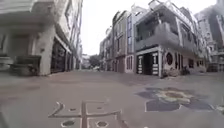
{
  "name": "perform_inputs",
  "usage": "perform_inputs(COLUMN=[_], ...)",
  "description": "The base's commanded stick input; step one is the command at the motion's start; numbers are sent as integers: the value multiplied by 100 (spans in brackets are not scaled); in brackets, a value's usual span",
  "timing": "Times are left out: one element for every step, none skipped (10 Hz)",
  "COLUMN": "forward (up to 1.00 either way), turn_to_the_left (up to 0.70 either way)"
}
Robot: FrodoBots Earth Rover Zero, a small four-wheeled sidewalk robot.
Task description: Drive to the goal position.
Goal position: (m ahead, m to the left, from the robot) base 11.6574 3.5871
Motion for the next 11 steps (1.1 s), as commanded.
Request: perform_inputs(forward=[85,85,85,85,85,85,85,85,85,85,85], turn_to_the_left=[34,34,25,12,0,0,0,0,0,0,0])
